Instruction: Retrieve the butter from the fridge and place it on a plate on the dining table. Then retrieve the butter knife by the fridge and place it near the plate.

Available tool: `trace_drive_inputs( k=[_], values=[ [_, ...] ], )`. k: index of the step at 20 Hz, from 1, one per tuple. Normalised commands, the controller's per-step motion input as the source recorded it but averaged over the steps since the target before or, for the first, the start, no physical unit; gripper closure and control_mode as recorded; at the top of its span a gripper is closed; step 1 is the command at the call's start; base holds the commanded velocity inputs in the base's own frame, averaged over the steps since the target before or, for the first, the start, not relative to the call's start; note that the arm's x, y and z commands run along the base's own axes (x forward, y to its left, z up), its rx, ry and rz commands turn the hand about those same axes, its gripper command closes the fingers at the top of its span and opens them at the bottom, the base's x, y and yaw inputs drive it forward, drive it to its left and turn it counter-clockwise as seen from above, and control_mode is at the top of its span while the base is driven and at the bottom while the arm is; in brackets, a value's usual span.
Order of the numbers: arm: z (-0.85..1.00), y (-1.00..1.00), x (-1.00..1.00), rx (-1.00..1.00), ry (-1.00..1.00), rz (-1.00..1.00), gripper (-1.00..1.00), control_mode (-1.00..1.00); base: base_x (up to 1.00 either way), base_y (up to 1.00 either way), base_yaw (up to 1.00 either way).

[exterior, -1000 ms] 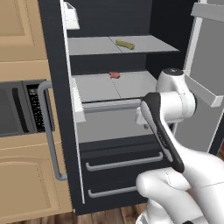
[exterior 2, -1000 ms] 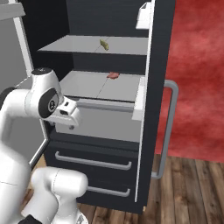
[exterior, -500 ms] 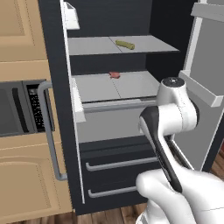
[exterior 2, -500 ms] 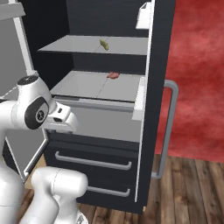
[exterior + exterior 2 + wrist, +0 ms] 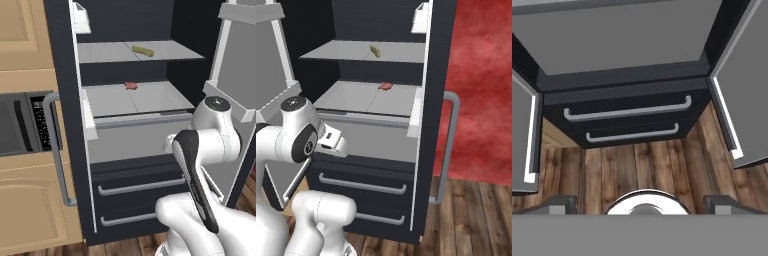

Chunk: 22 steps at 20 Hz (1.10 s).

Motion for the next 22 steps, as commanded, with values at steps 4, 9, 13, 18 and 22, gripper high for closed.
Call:
trace_drive_inputs(
  k=[4,9,13,18,22],
  values=[
    [0.00,0.00,0.00,-0.08,0.00,0.00,-1.00,-1.00,0.00,0.00,0.00],
    [0.00,0.00,0.00,-0.01,0.00,0.00,-1.00,-1.00,0.00,0.00,0.00],
    [0.00,0.00,0.03,0.00,-0.01,0.00,-1.00,-1.00,0.00,0.00,0.00],
    [0.00,0.00,0.14,0.00,-0.02,0.00,-1.00,1.00,0.25,-0.01,0.01],
    [0.00,0.00,0.00,0.00,0.00,0.00,-1.00,1.00,0.76,-0.09,0.04]
  ],
)
